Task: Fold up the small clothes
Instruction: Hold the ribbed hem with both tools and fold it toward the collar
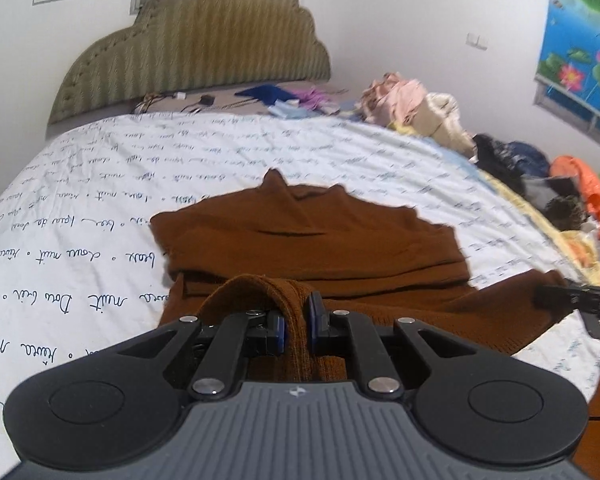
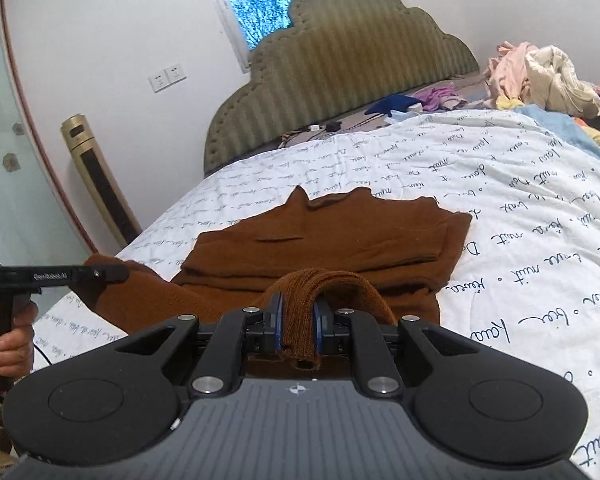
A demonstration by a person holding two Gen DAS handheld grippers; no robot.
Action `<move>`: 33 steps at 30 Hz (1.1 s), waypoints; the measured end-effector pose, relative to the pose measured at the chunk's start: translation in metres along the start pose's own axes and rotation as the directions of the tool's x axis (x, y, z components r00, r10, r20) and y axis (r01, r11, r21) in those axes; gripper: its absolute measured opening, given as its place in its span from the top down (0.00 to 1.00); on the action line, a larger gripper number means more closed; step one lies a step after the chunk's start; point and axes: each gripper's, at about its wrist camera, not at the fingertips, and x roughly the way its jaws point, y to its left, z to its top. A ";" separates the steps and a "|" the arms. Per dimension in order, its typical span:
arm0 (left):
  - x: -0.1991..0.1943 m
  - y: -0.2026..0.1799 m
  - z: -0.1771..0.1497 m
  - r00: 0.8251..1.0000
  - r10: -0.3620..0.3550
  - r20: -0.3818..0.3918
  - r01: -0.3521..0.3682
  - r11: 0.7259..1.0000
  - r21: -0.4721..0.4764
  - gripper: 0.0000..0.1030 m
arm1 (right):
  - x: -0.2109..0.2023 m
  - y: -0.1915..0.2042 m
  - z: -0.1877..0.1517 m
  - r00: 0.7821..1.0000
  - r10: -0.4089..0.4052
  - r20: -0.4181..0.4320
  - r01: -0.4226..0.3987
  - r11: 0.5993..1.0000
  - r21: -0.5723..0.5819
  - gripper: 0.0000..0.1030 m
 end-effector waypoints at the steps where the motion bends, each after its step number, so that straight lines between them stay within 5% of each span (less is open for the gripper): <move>1: 0.005 -0.001 0.001 1.000 0.013 -0.008 -0.012 1.000 0.003 0.90 | 0.003 -0.002 0.001 1.000 0.001 0.000 -0.001 1.000 0.008 0.82; 16: 0.050 -0.002 0.017 0.990 0.116 -0.079 -0.115 0.993 0.025 0.89 | 0.049 -0.004 0.013 0.996 -0.093 0.019 0.093 0.996 0.000 0.82; 33: 0.079 0.001 0.049 0.980 0.182 -0.083 -0.176 0.982 0.074 0.89 | 0.075 -0.011 0.030 0.993 -0.112 0.041 0.112 0.994 0.007 0.82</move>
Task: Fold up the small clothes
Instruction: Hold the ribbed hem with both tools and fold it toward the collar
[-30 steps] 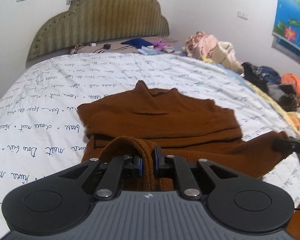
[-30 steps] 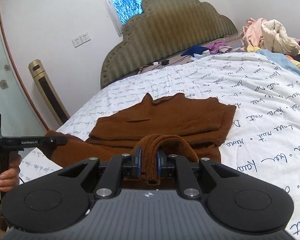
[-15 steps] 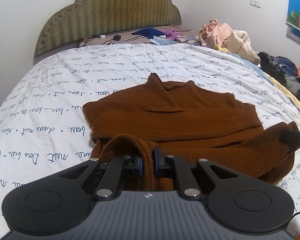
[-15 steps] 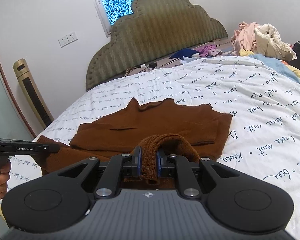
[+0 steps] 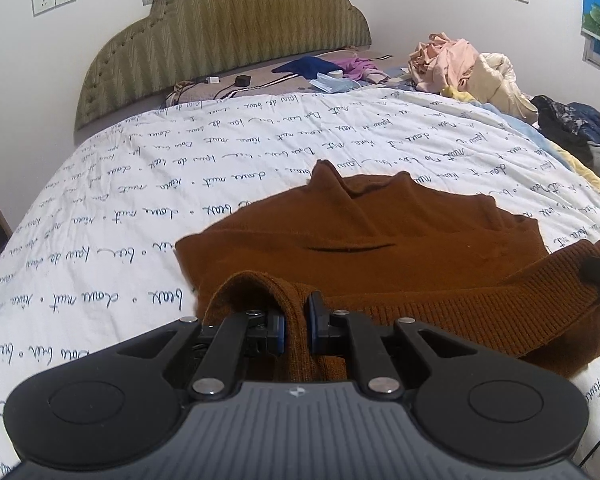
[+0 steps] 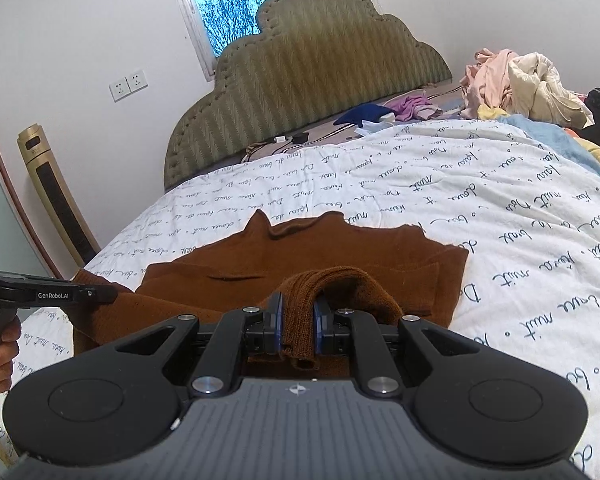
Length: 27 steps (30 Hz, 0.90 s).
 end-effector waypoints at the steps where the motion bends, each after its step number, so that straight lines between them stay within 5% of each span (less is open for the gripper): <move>1: 0.001 0.000 0.002 1.000 0.001 0.000 -0.001 1.000 0.001 0.89 | 0.002 -0.001 0.001 1.000 -0.001 0.002 0.001 1.000 0.003 0.82; 27: 0.051 -0.001 0.043 1.000 0.010 -0.027 -0.010 1.000 -0.013 0.89 | 0.056 -0.025 0.021 0.999 -0.041 -0.011 0.042 0.995 0.087 0.82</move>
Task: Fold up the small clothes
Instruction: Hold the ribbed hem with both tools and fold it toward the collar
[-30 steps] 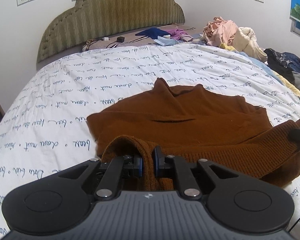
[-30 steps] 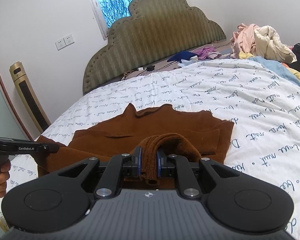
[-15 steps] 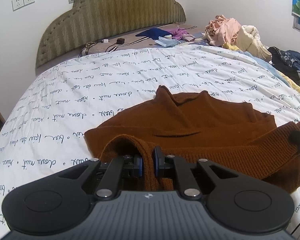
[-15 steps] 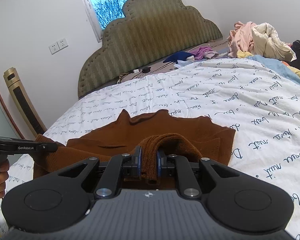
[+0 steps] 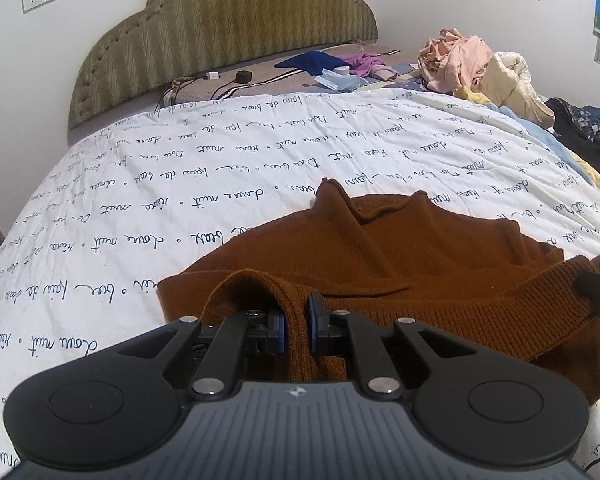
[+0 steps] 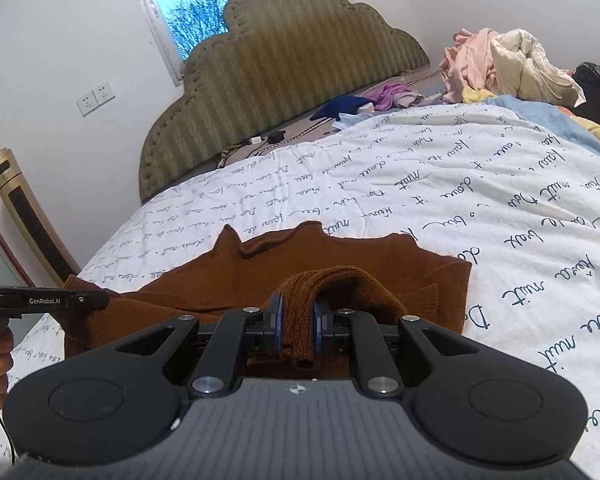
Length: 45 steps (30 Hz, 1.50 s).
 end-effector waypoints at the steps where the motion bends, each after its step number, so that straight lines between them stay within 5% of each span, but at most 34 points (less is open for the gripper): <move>1: 0.003 0.001 0.001 1.000 0.001 -0.002 -0.001 1.000 -0.005 0.89 | 0.002 -0.001 0.001 1.000 -0.002 0.000 0.002 1.000 0.006 0.82; 31: 0.098 0.017 0.024 0.988 0.051 -0.145 -0.059 0.997 -0.051 0.89 | 0.102 -0.030 0.025 0.992 -0.044 -0.116 0.052 0.996 0.069 0.82; 36: 0.104 0.025 0.025 0.991 0.003 -0.137 -0.017 0.995 -0.100 0.87 | 0.113 -0.036 0.026 0.991 -0.037 -0.132 0.049 0.994 0.094 0.81; 40: 0.110 0.046 0.029 0.985 -0.076 -0.157 0.038 0.972 -0.231 0.81 | 0.126 -0.040 0.031 0.988 -0.018 -0.155 0.037 0.992 0.123 0.73; 45: 0.118 0.075 0.028 0.972 -0.175 -0.160 0.101 0.916 -0.389 0.80 | 0.140 -0.053 0.038 0.987 0.012 -0.157 0.021 0.978 0.206 0.49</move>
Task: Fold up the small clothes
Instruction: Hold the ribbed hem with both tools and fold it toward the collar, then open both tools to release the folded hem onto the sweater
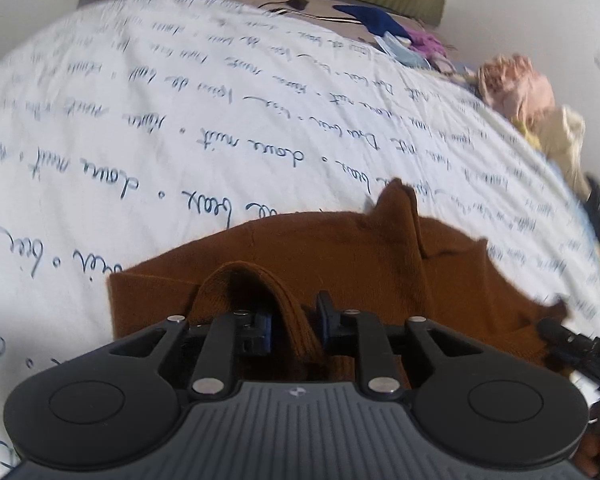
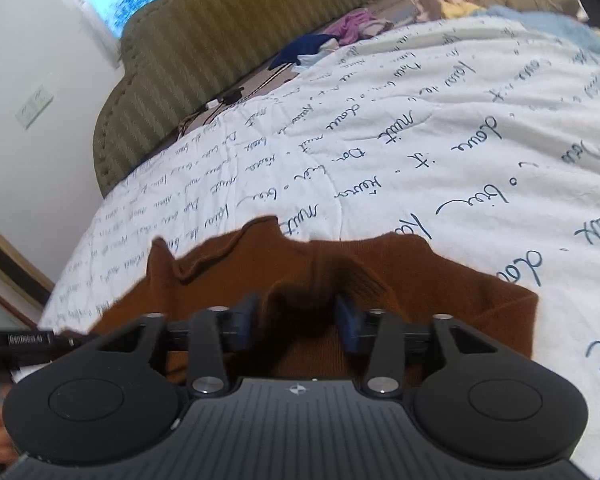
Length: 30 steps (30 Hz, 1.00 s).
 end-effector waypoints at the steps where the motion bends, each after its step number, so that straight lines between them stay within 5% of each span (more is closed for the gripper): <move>1: 0.000 0.005 0.001 1.000 -0.013 -0.001 0.013 1.000 -0.022 0.80 | 0.001 -0.003 0.003 1.000 0.011 0.005 -0.011 1.000 0.022 0.45; 6: -0.011 0.020 0.006 0.998 -0.037 0.055 0.043 0.993 -0.108 0.79 | 0.004 -0.014 0.013 0.999 0.001 0.040 -0.004 0.996 0.091 0.41; 11: -0.033 0.020 0.008 0.986 0.061 0.158 -0.048 0.995 -0.084 0.46 | -0.006 -0.006 0.008 0.995 -0.036 0.090 0.032 0.998 0.045 0.37; 14: -0.040 0.003 0.001 0.973 0.127 0.194 -0.135 0.991 0.026 0.46 | -0.011 0.014 0.001 0.994 -0.039 0.105 0.049 0.995 -0.090 0.34; 18: -0.028 -0.018 -0.016 0.970 0.175 0.168 -0.201 0.968 0.151 0.45 | 0.003 0.043 -0.014 0.999 -0.037 0.013 0.039 0.961 -0.274 0.27; 22: -0.015 -0.017 -0.025 0.955 0.258 0.147 -0.281 0.944 0.171 0.45 | 0.019 0.049 -0.021 0.972 -0.235 0.027 0.230 0.911 -0.342 0.21; 27: -0.012 -0.008 -0.031 0.950 0.282 0.132 -0.303 0.937 0.175 0.45 | -0.002 0.050 -0.030 0.985 -0.168 0.048 0.174 0.916 -0.361 0.10; 30: -0.014 -0.010 -0.037 0.950 0.282 0.135 -0.303 0.936 0.181 0.45 | -0.002 0.057 -0.041 0.975 -0.212 0.066 0.220 0.881 -0.420 0.07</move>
